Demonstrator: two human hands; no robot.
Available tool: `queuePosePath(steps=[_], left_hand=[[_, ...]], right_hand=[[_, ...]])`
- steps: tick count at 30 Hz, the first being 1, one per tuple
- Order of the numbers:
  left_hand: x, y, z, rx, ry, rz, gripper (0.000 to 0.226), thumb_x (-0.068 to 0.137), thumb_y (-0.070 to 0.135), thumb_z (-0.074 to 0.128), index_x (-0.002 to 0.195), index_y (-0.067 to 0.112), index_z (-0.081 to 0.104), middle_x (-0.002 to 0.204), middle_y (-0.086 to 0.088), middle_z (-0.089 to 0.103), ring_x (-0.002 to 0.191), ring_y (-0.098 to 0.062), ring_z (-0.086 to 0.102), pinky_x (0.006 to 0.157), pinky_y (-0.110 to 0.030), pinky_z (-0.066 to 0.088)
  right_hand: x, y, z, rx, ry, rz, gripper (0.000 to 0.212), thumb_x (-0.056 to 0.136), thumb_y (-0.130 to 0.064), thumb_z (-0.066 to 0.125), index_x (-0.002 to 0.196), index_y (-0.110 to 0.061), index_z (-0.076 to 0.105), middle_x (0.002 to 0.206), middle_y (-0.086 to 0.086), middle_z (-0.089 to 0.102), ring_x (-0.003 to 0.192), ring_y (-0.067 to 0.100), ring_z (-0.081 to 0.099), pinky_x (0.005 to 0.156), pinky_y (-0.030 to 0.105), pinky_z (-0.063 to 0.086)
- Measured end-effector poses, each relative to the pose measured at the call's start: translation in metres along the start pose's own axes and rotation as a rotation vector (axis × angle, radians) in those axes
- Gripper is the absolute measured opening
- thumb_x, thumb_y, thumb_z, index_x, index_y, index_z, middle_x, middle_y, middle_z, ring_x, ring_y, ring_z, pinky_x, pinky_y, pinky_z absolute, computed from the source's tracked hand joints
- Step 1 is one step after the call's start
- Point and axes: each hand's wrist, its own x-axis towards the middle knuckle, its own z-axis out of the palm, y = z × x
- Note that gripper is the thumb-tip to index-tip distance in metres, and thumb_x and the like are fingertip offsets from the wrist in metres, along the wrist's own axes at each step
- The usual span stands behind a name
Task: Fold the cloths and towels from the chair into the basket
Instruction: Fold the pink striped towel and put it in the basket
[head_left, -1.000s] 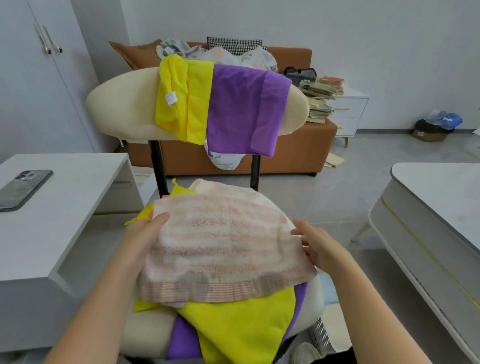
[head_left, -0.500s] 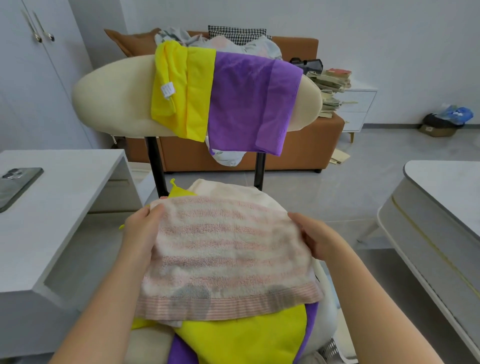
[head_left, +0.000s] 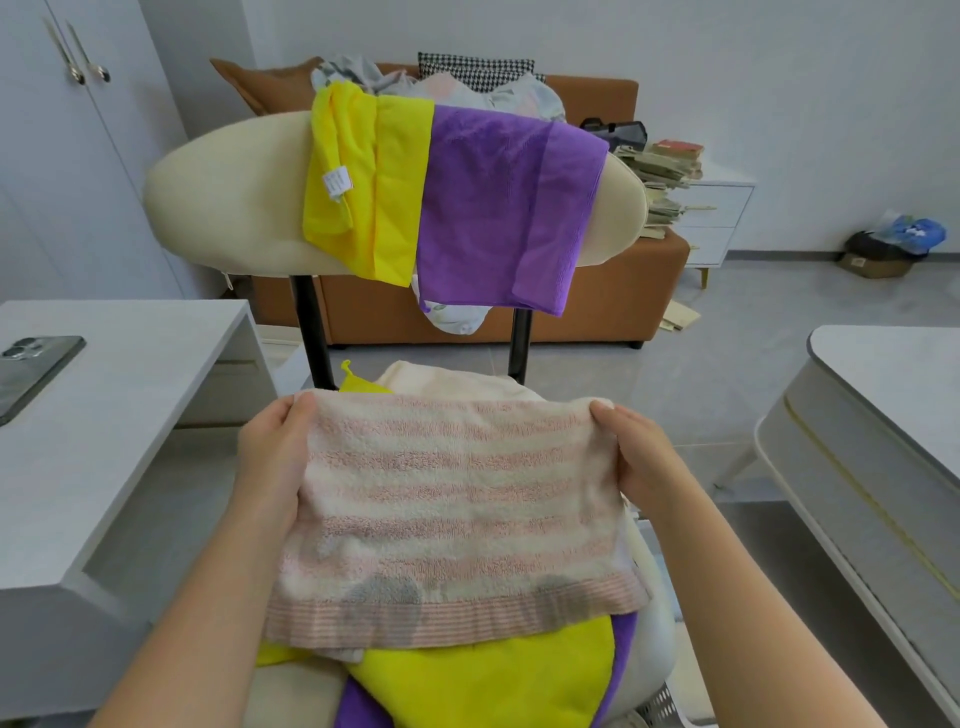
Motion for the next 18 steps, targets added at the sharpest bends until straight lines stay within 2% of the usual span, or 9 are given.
queuePosePath(steps=[2,4,8,13,15,17,18], left_hand=[[-0.001,0.003,-0.003,-0.025,-0.011,0.040,0.027,0.092,0.027,0.054,0.084,0.002,0.060,0.081,-0.010,0.053,0.075,-0.020,0.048,0.067,-0.033,0.039],[-0.004,0.007,-0.006,-0.054,-0.023,0.069,0.030,0.092,0.028,0.054,0.091,-0.001,0.060,0.085,-0.009,0.054,0.077,-0.021,0.049,0.070,-0.035,0.039],[-0.015,0.020,-0.012,-0.083,-0.040,0.104,0.022,0.092,0.031,0.055,0.082,0.016,0.066,0.088,-0.011,0.062,0.080,-0.023,0.058,0.073,-0.038,0.046],[-0.025,0.037,-0.025,-0.029,-0.005,0.202,0.020,0.088,0.034,0.057,0.072,0.028,0.067,0.080,-0.001,0.062,0.079,-0.020,0.056,0.071,-0.038,0.045],[-0.026,0.050,-0.028,0.004,0.023,0.288,0.017,0.089,0.033,0.055,0.079,0.030,0.069,0.082,0.005,0.062,0.080,-0.016,0.056,0.072,-0.036,0.047],[-0.026,0.072,-0.028,0.000,0.013,0.349,0.016,0.092,0.027,0.055,0.092,0.022,0.070,0.080,0.007,0.061,0.077,-0.010,0.055,0.071,-0.029,0.045],[-0.025,0.086,-0.028,-0.051,-0.019,0.367,0.016,0.093,0.022,0.054,0.091,0.018,0.070,0.076,0.009,0.061,0.074,-0.008,0.054,0.069,-0.026,0.044]], right_hand=[[-0.006,-0.006,-0.004,0.043,-0.013,-0.073,0.021,0.096,-0.024,0.053,0.097,-0.010,0.069,0.100,0.009,0.070,0.096,0.023,0.065,0.083,0.036,0.054],[-0.013,-0.012,-0.007,0.111,-0.006,-0.106,0.022,0.096,-0.025,0.053,0.093,-0.010,0.069,0.088,0.005,0.071,0.084,0.018,0.066,0.072,0.031,0.054],[-0.025,-0.017,-0.012,0.138,-0.006,-0.149,0.024,0.095,-0.026,0.055,0.086,-0.009,0.069,0.076,0.001,0.065,0.075,0.014,0.059,0.066,0.028,0.048],[-0.045,-0.029,-0.020,0.191,0.026,-0.306,0.021,0.095,-0.020,0.053,0.081,-0.016,0.068,0.078,-0.003,0.064,0.080,0.012,0.056,0.075,0.028,0.045],[-0.053,-0.038,-0.022,0.196,0.042,-0.374,0.019,0.094,-0.019,0.054,0.082,-0.017,0.069,0.082,-0.005,0.066,0.084,0.010,0.058,0.079,0.029,0.044],[-0.061,-0.053,-0.023,0.239,0.012,-0.426,0.018,0.094,-0.017,0.053,0.089,-0.018,0.070,0.093,-0.005,0.069,0.093,0.010,0.059,0.084,0.028,0.044],[-0.065,-0.063,-0.023,0.266,-0.018,-0.454,0.019,0.095,-0.015,0.051,0.095,-0.017,0.070,0.097,-0.004,0.068,0.094,0.009,0.059,0.084,0.026,0.044]])
